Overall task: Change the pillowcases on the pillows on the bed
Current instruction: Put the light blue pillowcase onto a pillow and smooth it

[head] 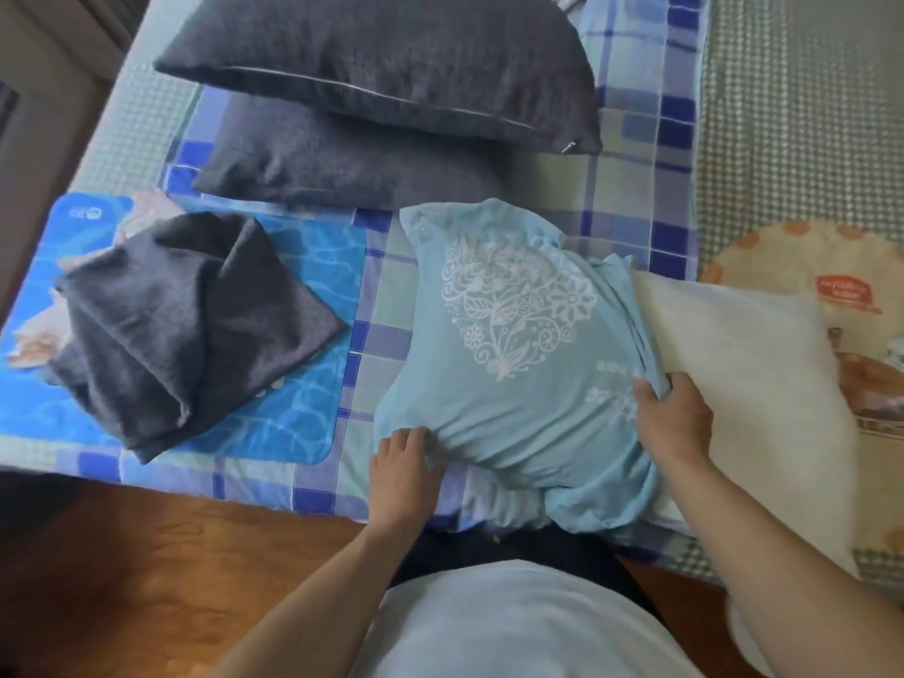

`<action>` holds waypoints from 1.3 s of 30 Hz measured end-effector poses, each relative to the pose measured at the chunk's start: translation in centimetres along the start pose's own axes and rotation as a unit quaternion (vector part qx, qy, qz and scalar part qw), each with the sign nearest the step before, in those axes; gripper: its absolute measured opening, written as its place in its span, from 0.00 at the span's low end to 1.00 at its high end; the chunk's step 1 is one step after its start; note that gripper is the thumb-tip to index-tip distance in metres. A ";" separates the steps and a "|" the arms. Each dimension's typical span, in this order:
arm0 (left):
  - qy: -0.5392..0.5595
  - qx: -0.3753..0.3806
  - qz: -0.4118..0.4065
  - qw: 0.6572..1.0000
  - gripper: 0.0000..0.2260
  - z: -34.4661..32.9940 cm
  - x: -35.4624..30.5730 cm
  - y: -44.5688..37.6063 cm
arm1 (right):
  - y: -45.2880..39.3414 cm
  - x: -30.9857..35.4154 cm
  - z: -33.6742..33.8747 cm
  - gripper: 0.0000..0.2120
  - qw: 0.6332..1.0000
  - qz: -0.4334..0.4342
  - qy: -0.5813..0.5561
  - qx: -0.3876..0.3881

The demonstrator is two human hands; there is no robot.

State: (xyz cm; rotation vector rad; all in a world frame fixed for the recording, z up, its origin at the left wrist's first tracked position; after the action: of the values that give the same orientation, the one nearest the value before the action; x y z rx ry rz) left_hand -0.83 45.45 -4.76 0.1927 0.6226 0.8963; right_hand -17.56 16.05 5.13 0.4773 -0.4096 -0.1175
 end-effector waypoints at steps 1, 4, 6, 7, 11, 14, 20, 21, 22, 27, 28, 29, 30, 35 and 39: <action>-0.030 0.009 -0.015 0.999 0.17 -0.3 0.1 0.1 | 0.7 -0.5 -0.3 0.12 1.000 -0.003 -0.018 0.017; -0.112 -0.015 -0.055 0.992 0.11 -1.0 0.6 -0.2 | 3.0 -2.8 -1.4 0.10 0.994 -0.017 -0.044 0.101; -0.129 -0.032 -0.040 0.990 0.09 -0.9 1.2 -0.7 | 3.8 -4.4 -1.7 0.11 0.990 -0.024 -0.016 0.140; -0.124 -0.040 -0.039 0.991 0.09 -0.8 1.3 -0.9 | 3.7 -4.8 -1.6 0.11 0.989 -0.024 -0.004 0.144; -0.087 -0.039 -0.165 0.982 0.15 -0.4 -2.3 1.1 | 2.5 -4.4 -0.9 0.10 0.990 -0.021 -0.016 0.136; -0.063 -0.021 -0.246 0.967 0.14 -1.4 -5.3 2.1 | 2.5 -3.5 -1.8 0.12 0.987 -0.014 -0.042 0.152; 0.291 -0.085 -0.038 0.952 0.10 -0.4 -1.4 -2.0 | 2.4 -4.8 -0.7 0.05 0.993 -0.001 -0.046 0.109; 0.341 -0.106 0.034 0.934 0.07 0.6 0.0 -2.6 | 2.2 -5.3 -0.2 0.05 0.995 -0.003 -0.048 0.091; 0.363 -0.118 0.099 0.919 0.05 1.4 1.6 -3.4 | 2.2 -5.7 0.3 0.06 0.995 -0.008 -0.058 0.080; 0.273 0.145 0.131 0.942 0.15 2.0 4.3 -7.7 | 4.5 -9.5 -1.0 0.08 0.980 -0.052 -0.031 0.189; 0.267 0.166 0.115 0.942 0.15 2.1 3.7 -8.1 | 5.4 -10.8 -2.1 0.11 0.976 -0.068 -0.005 0.209; 0.264 0.156 0.100 0.947 0.14 2.7 3.2 -8.6 | 6.0 -12.2 -2.9 0.12 0.973 -0.075 0.032 0.215; 0.261 0.130 0.089 0.952 0.14 3.7 2.8 -9.1 | 6.2 -13.3 -3.1 0.12 0.974 -0.060 0.080 0.202; 0.225 -0.044 0.108 0.967 0.14 9.9 4.2 -10.9 | 0.9 -15.8 5.6 0.09 0.965 -0.034 0.261 0.018; 0.057 0.095 0.087 0.990 0.11 7.3 4.2 -9.8 | 1.4 -13.2 4.6 0.11 0.939 -0.093 0.290 0.160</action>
State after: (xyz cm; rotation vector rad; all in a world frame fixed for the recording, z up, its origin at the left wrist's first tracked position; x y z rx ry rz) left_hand 11.90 43.36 -4.67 0.3731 0.8065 1.0213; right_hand -31.48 18.00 4.78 0.8410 0.2035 -0.0881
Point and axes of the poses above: each hand's wrist, its own y-axis away from the middle knuckle, its own z-axis out of the back of the hand, x = y × z, the point moved 4 cm from there along -y, towards the middle knuckle, and after that the axes turned 7 degrees about -z, right-handed, at the moved point
